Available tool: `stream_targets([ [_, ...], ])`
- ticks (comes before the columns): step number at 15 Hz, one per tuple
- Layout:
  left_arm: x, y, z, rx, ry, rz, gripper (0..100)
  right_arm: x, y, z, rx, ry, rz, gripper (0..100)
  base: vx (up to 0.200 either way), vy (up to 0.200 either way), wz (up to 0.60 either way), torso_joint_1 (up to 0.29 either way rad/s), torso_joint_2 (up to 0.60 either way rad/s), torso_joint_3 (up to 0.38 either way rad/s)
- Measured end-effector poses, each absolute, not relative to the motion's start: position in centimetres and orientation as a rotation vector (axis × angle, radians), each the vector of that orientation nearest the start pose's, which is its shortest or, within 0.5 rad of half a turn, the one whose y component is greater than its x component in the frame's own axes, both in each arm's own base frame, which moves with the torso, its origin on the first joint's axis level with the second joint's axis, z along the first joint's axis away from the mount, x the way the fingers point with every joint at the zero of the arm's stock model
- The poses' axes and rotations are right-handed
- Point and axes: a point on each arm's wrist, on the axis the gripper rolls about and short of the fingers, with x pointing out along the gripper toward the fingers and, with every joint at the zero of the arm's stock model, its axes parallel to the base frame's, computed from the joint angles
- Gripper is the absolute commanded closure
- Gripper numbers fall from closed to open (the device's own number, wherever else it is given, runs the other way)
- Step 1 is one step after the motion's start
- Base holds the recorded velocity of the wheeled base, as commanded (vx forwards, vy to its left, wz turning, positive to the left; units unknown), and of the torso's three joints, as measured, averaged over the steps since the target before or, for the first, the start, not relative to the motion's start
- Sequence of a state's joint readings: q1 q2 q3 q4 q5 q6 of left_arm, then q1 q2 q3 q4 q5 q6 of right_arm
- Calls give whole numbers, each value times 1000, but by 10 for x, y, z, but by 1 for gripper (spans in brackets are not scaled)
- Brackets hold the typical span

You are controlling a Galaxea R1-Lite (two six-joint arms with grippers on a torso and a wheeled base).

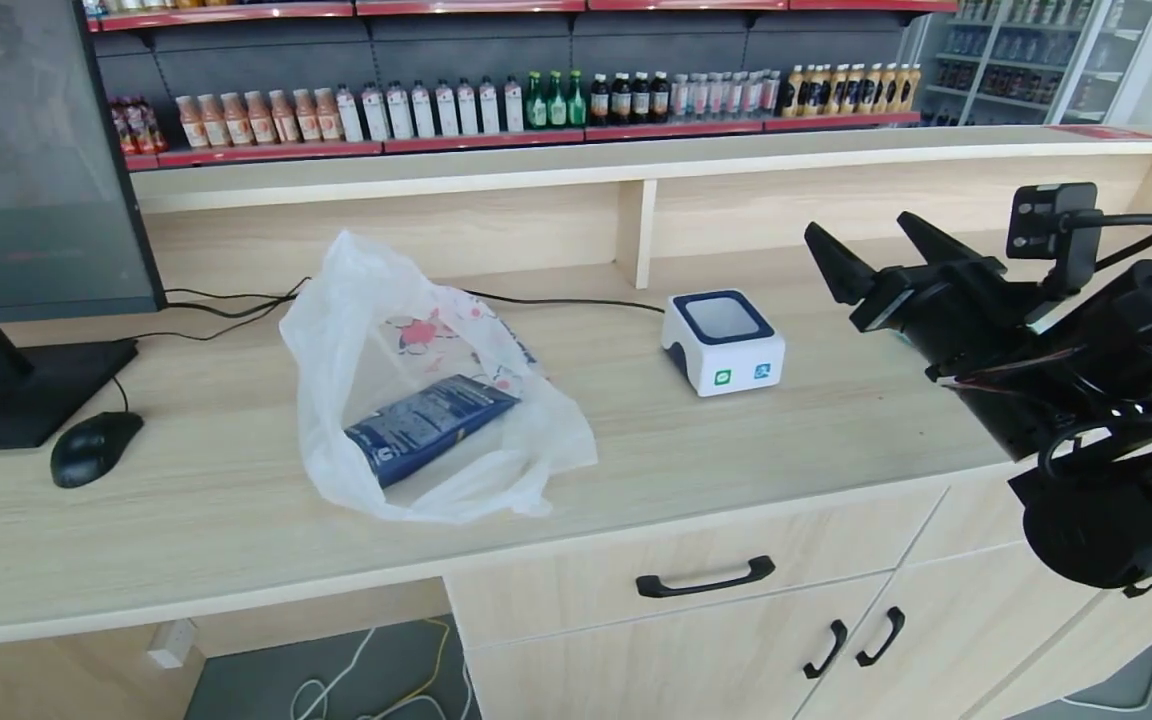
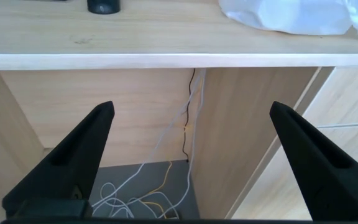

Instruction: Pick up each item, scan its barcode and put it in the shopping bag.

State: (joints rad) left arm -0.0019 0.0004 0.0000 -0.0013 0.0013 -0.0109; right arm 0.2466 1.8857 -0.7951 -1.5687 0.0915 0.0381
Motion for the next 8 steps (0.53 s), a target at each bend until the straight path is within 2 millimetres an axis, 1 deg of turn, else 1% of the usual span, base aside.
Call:
stream_targets([
  [4,-23,0,76,-11,0,0,0,319,83,212,72,-470,341,0,0,-200,0,2,2,1],
  [8,-23,0,76,-14,0,-1,0,313,80,210,69,-454,339,0,0,-200,0,4,0,0],
])
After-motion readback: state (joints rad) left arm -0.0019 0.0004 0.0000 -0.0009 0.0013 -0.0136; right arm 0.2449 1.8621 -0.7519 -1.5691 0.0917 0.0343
